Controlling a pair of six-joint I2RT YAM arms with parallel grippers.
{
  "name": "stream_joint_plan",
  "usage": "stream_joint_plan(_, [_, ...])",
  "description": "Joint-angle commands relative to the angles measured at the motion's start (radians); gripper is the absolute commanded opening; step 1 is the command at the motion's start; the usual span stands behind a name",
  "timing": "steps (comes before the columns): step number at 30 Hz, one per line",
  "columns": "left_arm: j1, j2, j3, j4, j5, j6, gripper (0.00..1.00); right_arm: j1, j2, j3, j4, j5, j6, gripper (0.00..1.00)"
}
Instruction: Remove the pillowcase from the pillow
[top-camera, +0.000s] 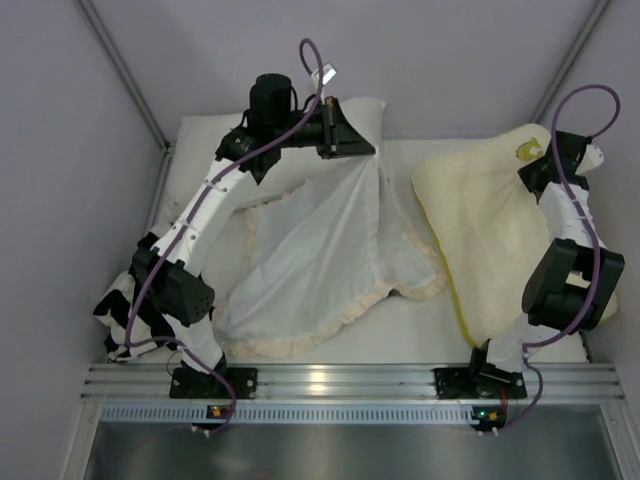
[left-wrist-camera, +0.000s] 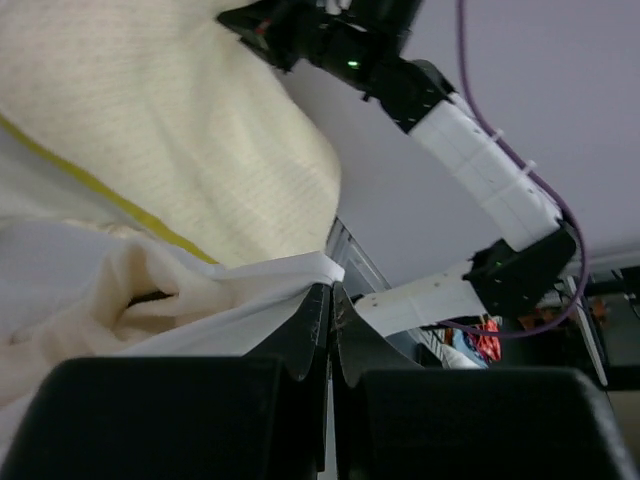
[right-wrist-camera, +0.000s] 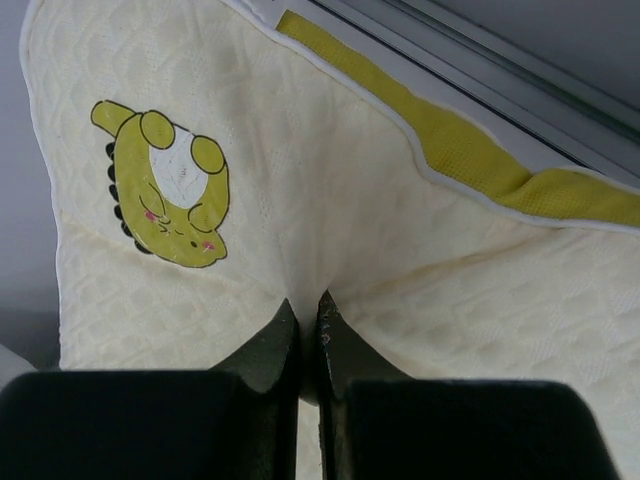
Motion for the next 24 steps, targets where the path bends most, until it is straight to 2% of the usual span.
stream_joint_plan(1, [-0.044,-0.010,0.122,0.166,0.104,-0.081,0.00,-0.013,-0.002,0.013,0.089,0.025,0.039,0.00])
stream_joint_plan(5, [-0.034,-0.042,0.089,0.167,0.067,-0.090,0.00,-0.013,-0.008,-0.018,0.089,0.036,0.050,0.00])
stream_joint_plan(8, [-0.006,-0.074,-0.045,0.153,0.029,-0.069,0.00,-0.013,-0.008,-0.033,0.089,0.057,0.056,0.01])
stream_joint_plan(11, [0.041,-0.152,-0.270,0.144,-0.072,-0.018,0.00,-0.014,-0.016,-0.045,0.089,0.083,0.056,0.10])
stream_joint_plan(12, [0.055,-0.177,-0.321,0.126,-0.093,-0.006,0.00,-0.014,-0.017,-0.049,0.091,0.091,0.060,0.23])
stream_joint_plan(15, [0.121,-0.188,-0.479,0.086,-0.146,0.041,0.00,-0.016,-0.013,-0.041,0.089,0.064,0.042,0.51])
stream_joint_plan(16, [0.149,-0.191,-0.516,0.086,-0.149,0.051,0.00,-0.014,-0.011,-0.027,0.086,0.051,0.033,0.64])
stream_joint_plan(19, [0.175,-0.196,-0.612,0.084,-0.164,0.083,0.00,-0.013,-0.016,-0.003,0.054,0.027,0.017,0.81])
stream_joint_plan(21, [0.176,-0.199,-0.654,0.083,-0.175,0.097,0.00,-0.013,-0.037,-0.001,0.043,0.031,0.011,0.89])
stream_joint_plan(22, [0.175,-0.202,-0.666,0.083,-0.181,0.104,0.00,-0.010,-0.050,-0.007,0.039,0.042,0.010,0.98])
stream_joint_plan(24, [0.175,-0.215,-0.703,0.081,-0.207,0.114,0.00,-0.003,-0.099,-0.030,0.033,0.068,0.002,1.00])
